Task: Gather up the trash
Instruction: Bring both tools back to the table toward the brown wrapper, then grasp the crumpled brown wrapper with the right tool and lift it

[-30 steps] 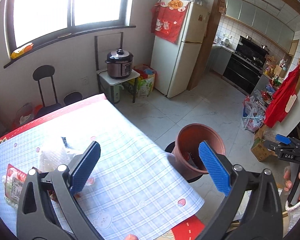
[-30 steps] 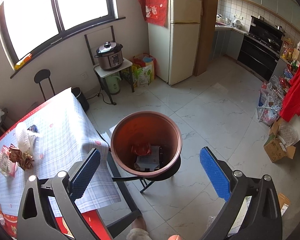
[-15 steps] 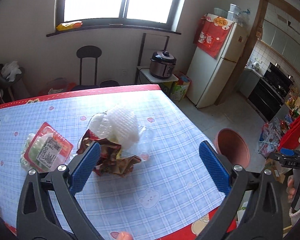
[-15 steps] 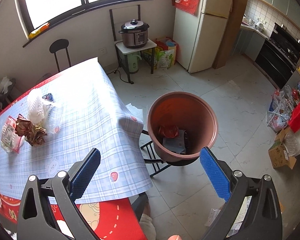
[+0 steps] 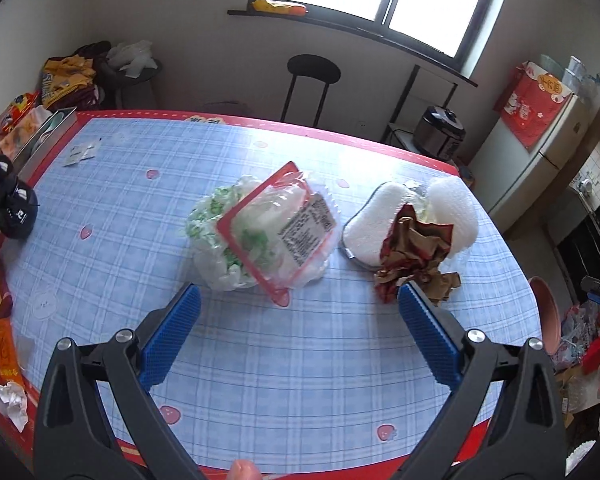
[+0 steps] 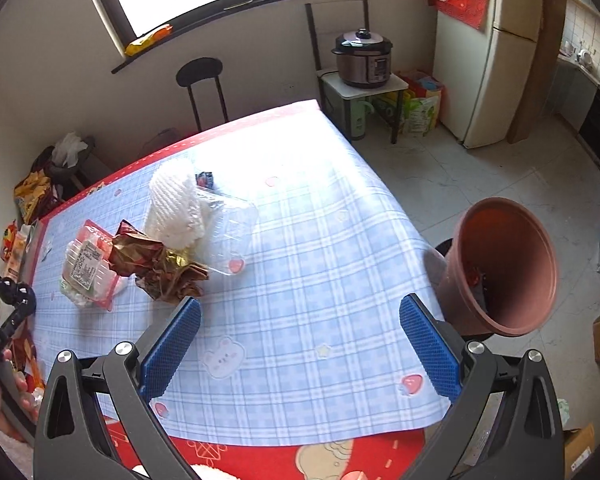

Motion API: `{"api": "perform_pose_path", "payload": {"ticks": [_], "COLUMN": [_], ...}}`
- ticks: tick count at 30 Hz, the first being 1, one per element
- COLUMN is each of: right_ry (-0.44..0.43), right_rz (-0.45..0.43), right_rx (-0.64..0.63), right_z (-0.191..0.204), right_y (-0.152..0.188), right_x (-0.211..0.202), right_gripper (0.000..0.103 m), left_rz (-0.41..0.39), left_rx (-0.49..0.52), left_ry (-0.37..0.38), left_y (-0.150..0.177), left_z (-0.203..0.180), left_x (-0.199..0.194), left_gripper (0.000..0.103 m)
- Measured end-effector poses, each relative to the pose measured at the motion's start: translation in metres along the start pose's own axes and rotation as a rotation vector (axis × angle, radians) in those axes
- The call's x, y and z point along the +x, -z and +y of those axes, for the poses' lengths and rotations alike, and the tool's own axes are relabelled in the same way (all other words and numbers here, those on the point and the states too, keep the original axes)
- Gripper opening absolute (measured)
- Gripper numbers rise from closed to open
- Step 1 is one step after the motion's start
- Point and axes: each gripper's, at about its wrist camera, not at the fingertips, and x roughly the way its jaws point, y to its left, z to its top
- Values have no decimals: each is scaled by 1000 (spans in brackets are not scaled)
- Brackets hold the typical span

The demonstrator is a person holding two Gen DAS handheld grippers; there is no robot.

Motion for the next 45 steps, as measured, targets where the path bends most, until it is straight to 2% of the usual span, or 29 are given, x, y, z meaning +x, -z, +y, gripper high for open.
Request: {"api": "perform_pose_path", "payload": {"ticks": [5,8,10,14,16,18,20,23,29,31,32,33,34,35,37,38,41,45], "right_ry": [-16,-77,-133,-182,-159,-92,-45,-2,44,89,118,122,113,97,69,67,-18,-67], "right_rz": [-44,-45,-32,-49,-69,-64,-23,58,121,79,58,55,51,45,37,20,47,28], "right_rx": [-169,-293,-401,-663,-814,-961,-1025,-1034,-1048,-1073,-1077,-1065,-1034,-1001,-937,-907,-806,-736], "right_z": [70,117,149,215,241,260,267,268,261,259,257,255,251,247,239,236,225,219], "right_y": [-11,-18,-20,-15,-9,-3,-2,-1,28,39,43,44,43,41,39,37,37,48], "right_x": [26,44,56,79,91,110,132,158,179,176,174,171,168,163,154,149,136,120], "right_gripper": [97,97,97,97,97,97,97,97,97,90,81,66,65,58,50,29,30,30], "left_rz": [6,5,7,14,16,18,18,15,41,52,58,64,69,74,83,86,98,108], "left_rx": [-70,-92,-108,-125,-138,-152,-162,-169,-161,-156,-153,-149,-144,-139,-124,-116,-92,-70], "left_ry": [0,4,3,-5,-1,5,10,13,48,58,66,73,79,84,92,94,109,132], "left_y": [7,10,11,14,15,17,18,18,19,20,20,20,20,20,20,20,19,17], "left_z": [39,49,57,69,75,80,84,88,87,86,86,84,82,81,76,73,65,57], "left_x": [6,7,9,15,17,19,20,21,28,32,34,36,38,40,44,46,51,58], "left_gripper": [97,97,97,97,97,97,97,97,97,97,97,96,96,96,96,95,87,76]}}
